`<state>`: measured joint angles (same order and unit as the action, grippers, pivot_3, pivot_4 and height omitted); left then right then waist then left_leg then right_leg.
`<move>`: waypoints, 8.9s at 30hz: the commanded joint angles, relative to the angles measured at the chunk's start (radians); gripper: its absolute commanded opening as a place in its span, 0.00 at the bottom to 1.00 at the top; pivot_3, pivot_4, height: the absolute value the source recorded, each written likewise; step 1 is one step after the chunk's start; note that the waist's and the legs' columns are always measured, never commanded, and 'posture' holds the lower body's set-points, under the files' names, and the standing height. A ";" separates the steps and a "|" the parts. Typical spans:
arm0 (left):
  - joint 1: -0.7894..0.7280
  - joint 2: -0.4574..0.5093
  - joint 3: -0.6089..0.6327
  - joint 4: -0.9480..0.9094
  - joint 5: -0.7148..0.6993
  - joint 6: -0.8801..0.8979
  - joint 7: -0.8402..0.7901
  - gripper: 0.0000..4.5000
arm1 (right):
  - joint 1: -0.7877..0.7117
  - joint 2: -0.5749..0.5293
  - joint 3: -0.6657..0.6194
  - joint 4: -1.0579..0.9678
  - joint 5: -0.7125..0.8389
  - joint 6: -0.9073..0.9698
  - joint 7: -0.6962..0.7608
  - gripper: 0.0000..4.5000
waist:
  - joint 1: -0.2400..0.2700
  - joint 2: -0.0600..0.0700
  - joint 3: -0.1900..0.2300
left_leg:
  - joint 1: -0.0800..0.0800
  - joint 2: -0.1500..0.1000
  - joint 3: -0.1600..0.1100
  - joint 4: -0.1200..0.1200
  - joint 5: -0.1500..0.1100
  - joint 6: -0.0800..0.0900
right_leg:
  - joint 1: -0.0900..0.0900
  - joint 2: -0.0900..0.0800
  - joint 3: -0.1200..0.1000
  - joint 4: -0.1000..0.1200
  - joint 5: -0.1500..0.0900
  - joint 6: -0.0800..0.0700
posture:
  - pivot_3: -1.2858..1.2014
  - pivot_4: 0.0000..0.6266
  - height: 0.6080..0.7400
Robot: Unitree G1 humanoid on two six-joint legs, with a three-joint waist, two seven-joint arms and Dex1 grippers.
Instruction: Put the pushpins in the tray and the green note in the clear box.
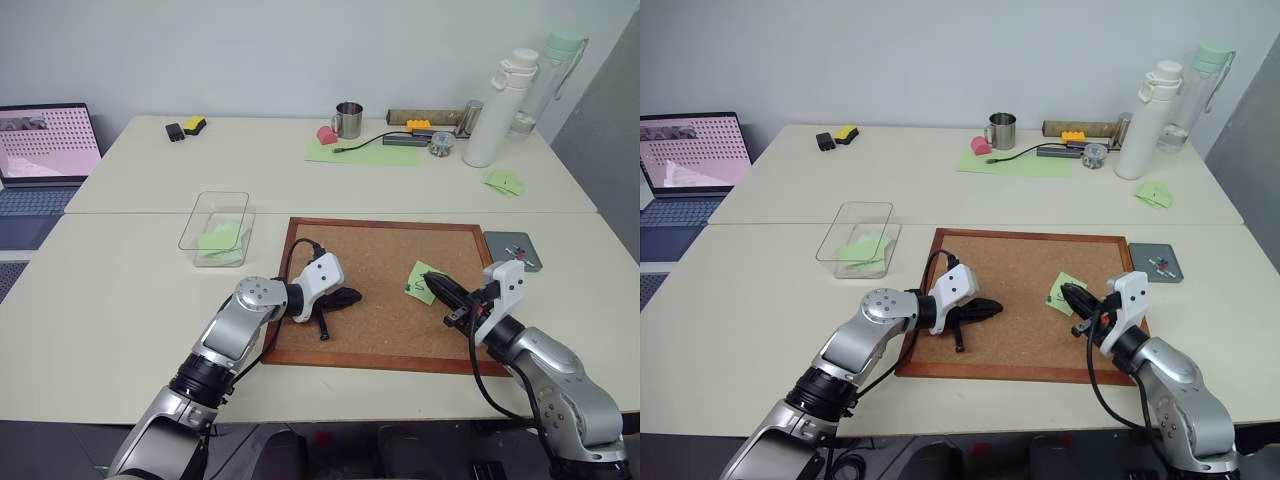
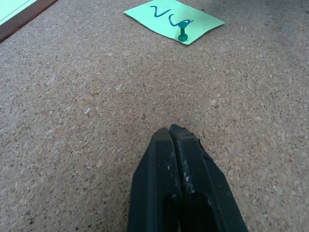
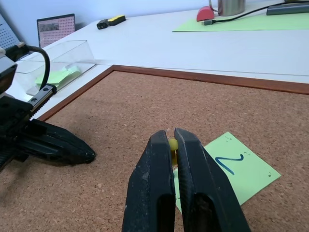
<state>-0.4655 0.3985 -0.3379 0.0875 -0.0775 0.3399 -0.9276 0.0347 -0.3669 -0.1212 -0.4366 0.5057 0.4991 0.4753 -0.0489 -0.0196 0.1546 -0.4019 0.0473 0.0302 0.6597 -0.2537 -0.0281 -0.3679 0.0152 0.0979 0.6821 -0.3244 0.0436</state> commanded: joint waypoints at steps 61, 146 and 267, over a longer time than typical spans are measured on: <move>0.049 0.030 -0.009 -0.011 0.022 0.050 0.030 0.00 | -0.145 0.013 0.205 0.255 -0.274 -0.114 0.022 0.53 | -0.004 0.000 0.000 | 0.000 0.000 0.001 -0.001 0.000 0.000 | -0.001 0.000 0.000 0.000 0.000 0.000 | 0.52 0.24 1.00; -0.174 -0.269 0.416 -0.106 -0.808 0.750 0.257 0.26 | -0.385 -0.330 0.307 -0.061 -0.506 -0.445 0.394 0.00 | 0.021 -0.003 0.003 | -0.013 -0.001 -0.006 0.005 0.003 -0.004 | -0.010 -0.002 -0.004 0.000 0.000 0.000 | 0.52 0.24 1.00; -0.007 0.319 0.258 -0.314 -0.284 0.279 -0.082 0.75 | -0.017 -0.443 -0.190 -0.194 0.223 0.214 0.190 0.46 | 0.016 -0.001 0.003 | -0.012 0.000 -0.003 0.004 0.001 0.000 | -0.012 0.000 -0.004 0.006 0.000 0.000 | 0.52 0.24 1.00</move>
<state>-0.4900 0.7028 -0.0481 -0.2030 -0.3741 0.6692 -0.9634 0.0135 -0.8001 -0.2756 -0.6279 0.7458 0.7483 0.6497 -0.0334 -0.0207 0.1576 -0.4133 0.0470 0.0279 0.6638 -0.2532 -0.0284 -0.3794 0.0150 0.0947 0.6881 -0.3243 0.0432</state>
